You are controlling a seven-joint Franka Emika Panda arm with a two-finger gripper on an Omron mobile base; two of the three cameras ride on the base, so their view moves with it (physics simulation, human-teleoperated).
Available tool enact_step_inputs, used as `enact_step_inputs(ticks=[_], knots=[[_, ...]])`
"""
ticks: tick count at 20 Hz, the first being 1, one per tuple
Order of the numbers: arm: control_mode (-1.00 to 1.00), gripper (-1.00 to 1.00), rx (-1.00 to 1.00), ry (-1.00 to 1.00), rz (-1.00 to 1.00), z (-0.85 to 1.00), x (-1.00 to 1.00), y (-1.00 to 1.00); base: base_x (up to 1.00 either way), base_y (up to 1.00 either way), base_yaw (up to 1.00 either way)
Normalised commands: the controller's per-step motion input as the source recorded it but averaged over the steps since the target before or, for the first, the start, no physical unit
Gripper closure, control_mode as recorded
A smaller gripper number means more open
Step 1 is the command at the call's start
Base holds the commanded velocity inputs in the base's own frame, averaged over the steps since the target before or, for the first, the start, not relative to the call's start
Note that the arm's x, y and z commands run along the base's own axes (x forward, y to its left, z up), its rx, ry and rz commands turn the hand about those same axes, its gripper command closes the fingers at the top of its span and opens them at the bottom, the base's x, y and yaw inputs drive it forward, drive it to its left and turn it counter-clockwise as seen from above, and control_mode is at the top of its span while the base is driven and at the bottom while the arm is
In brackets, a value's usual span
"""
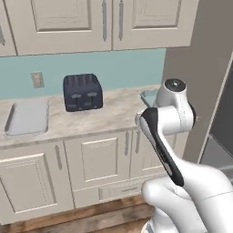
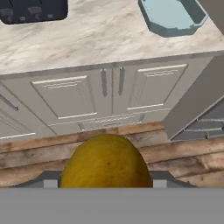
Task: Place one lemon and one fish in each tupperware on the nearby counter, to pack two identical lunches.
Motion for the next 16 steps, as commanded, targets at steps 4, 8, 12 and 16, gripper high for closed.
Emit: enact_step_inputs(ticks=[4,8,12,16], knots=[[1.0,1.0,0.0,0.0,0.0,0.0,0.0,0.0,1.0,0.47,-0.35],[1.0,1.0,0.0,0.0,0.0,0.0,0.0,0.0,1.0,0.04,-0.3],[1.0,1.0,0.0,0.0,0.0,0.0,0.0,0.0,0.9,-0.17,-0.2],[-1.0,1.0,0.01,0.0,-0.05,-0.03,0.11,-0.24,0.39,-0.49,-0.17]])
